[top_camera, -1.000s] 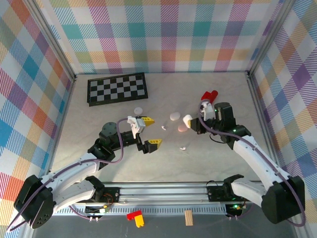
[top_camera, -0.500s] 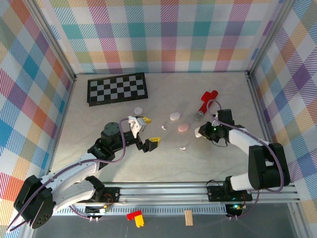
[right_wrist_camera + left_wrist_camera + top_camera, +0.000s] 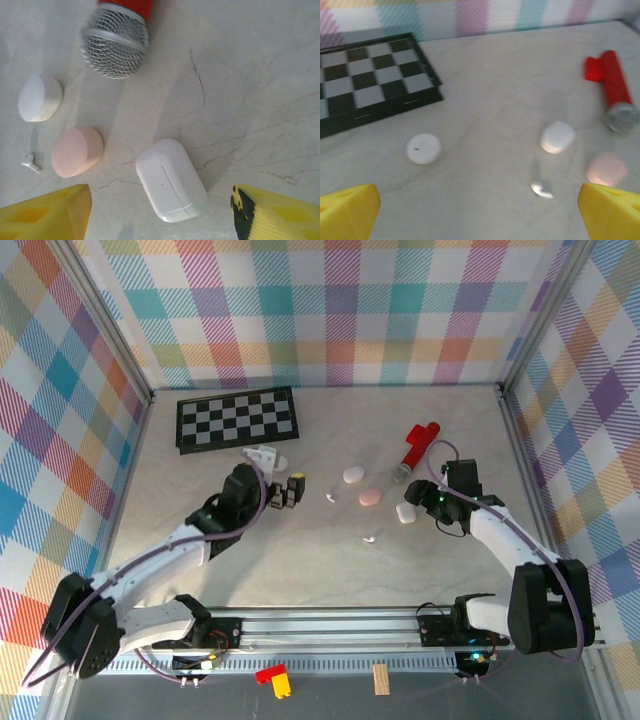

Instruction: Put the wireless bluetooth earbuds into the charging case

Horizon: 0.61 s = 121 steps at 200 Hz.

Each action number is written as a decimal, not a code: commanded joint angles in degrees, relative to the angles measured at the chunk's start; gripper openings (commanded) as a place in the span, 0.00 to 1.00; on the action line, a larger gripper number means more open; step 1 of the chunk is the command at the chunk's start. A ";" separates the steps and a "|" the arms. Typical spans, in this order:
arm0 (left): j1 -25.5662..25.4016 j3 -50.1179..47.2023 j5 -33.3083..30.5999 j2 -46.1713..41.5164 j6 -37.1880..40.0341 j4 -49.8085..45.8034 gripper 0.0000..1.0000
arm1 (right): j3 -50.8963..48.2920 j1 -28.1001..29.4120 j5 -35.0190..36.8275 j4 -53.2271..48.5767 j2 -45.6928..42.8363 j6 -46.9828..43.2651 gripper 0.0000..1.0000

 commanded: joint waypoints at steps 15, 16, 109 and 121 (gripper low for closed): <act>1.86 9.37 -4.21 11.00 -5.69 -12.62 1.00 | 4.89 6.28 -0.86 -2.10 -3.69 -8.11 0.75; 1.99 9.60 -3.93 11.33 -5.71 -12.81 1.00 | 5.00 6.68 -0.94 -2.10 -3.70 -8.33 0.75; 10.39 38.40 8.13 42.83 0.59 -35.46 0.88 | 13.32 19.45 1.45 -3.87 4.58 -12.65 0.78; 11.27 41.72 7.87 46.00 1.36 -37.57 0.86 | 13.57 19.60 1.40 -3.96 4.90 -12.77 0.78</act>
